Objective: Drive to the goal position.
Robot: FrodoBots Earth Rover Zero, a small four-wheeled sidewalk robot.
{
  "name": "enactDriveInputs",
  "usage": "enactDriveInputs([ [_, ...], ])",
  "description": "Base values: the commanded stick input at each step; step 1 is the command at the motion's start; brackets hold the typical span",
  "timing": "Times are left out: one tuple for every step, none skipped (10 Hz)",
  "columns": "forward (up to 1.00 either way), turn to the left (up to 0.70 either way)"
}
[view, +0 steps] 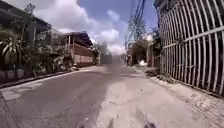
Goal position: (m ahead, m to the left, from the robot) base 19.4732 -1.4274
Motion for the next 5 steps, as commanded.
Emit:
enactDriveInputs([
  [0.45, 0.0],
  [0.45, 0.0],
  [0.45, 0.0],
  [0.45, 0.0],
  [0.45, 0.0],
])
